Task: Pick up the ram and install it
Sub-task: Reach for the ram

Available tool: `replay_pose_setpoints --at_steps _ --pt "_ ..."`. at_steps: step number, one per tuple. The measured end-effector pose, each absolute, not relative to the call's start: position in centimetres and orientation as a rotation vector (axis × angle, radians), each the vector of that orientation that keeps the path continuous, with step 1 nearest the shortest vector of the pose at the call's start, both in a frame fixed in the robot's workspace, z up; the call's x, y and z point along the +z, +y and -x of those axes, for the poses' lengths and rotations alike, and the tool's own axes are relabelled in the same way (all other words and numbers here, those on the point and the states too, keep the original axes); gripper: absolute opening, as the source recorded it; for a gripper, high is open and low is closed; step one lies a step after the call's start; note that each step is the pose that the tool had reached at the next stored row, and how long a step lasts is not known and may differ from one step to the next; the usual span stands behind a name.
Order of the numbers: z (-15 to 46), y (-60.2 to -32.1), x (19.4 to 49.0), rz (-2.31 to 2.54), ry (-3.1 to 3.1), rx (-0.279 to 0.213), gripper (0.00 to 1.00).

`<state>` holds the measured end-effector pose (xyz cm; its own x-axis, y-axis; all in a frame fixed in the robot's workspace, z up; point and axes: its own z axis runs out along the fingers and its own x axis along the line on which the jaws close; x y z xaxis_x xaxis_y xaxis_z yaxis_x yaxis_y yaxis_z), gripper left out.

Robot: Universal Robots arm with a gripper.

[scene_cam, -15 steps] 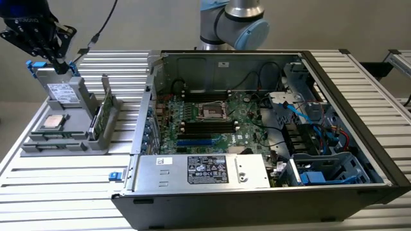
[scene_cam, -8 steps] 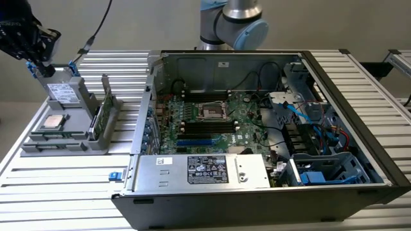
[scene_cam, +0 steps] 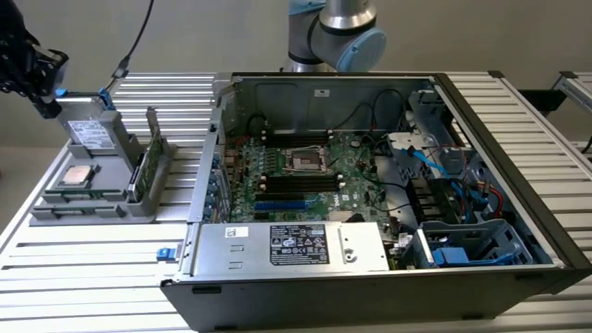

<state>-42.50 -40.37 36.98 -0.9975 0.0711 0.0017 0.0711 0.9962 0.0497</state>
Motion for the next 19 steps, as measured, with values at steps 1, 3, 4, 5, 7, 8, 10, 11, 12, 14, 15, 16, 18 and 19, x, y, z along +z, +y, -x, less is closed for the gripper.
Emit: replay_pose_setpoints --at_steps 1,3,4,5,7,8,10,11,12,14,15,16,18,19 --pt "42.6 -40.5 36.9 -0.112 3.148 0.078 0.1" --pt "42.7 -40.7 36.8 -0.114 3.167 0.077 0.1" --pt "42.7 -40.8 36.8 -0.114 3.176 0.077 0.1" --pt "42.7 -40.9 36.7 -0.115 3.185 0.077 0.1" --pt "42.8 -41.1 36.5 -0.116 3.197 0.076 0.1" --pt "42.8 -41.2 36.4 -0.116 3.202 0.076 0.1" --pt "42.8 -41.3 36.1 -0.117 3.21 0.076 0.1" --pt "42.8 -41.4 36.0 -0.117 3.214 0.075 0.1" --pt "42.8 -41.5 35.9 -0.118 3.219 0.075 0.1" --pt "42.8 -41.7 35.7 -0.118 3.229 0.075 0.1" --pt "42.8 -41.8 35.5 -0.117 3.233 0.075 0.1" --pt "42.8 -41.9 35.4 -0.116 3.237 0.075 0.1" --pt "42.8 -42.1 35.2 -0.113 3.241 0.074 0.1" --pt "42.8 -42.1 35.2 -0.113 3.241 0.074 0.1"
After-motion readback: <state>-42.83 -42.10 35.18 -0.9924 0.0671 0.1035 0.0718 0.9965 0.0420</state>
